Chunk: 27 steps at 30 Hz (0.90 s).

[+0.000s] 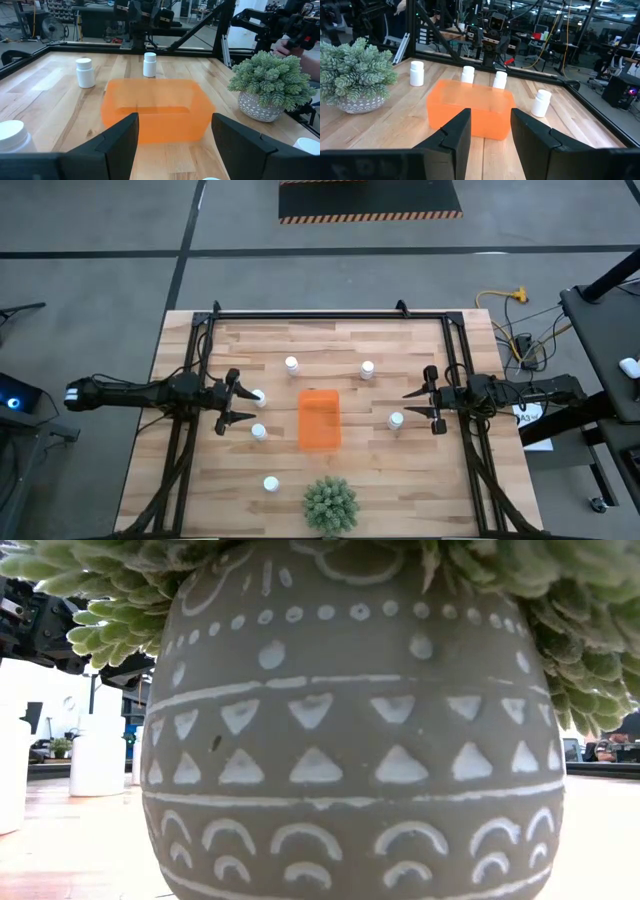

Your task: Pick and place pill bottles into a basket

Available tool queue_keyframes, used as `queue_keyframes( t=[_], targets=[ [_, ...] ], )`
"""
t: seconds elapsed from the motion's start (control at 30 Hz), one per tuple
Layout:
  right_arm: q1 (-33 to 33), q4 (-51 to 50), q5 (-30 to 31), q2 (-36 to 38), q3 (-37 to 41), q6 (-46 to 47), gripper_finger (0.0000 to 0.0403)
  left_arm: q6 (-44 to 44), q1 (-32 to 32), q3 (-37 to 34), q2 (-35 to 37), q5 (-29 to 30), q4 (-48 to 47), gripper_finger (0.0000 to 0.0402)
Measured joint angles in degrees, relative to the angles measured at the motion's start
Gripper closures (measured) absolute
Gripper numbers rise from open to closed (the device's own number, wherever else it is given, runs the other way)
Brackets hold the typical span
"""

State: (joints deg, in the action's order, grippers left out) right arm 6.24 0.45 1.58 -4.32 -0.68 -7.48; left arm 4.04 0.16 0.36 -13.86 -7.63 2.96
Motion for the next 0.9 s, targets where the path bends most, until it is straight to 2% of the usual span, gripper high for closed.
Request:
queue_keyframes(
  t=[0.3,0.5,0.6,0.9],
  targets=[
    [0.0,0.2,0.0,0.0,0.0,0.5,0.0275,0.0,0.0,0.0,0.0,0.0,0.0,0.0168],
    [0.0,2.2,0.0,0.0,0.0,8.2,0.0275,0.0,0.0,0.0,0.0,0.0,0.0,0.0168],
    [0.0,9.3,0.0,0.0,0.0,9.3,0.0275,0.0,0.0,0.0,0.0,0.0,0.0,0.0168],
    [0.0,46.6,0.0,0.0,0.0,8.0,0.0275,0.0,0.0,0.0,0.0,0.0,0.0,0.0168]
  ],
)
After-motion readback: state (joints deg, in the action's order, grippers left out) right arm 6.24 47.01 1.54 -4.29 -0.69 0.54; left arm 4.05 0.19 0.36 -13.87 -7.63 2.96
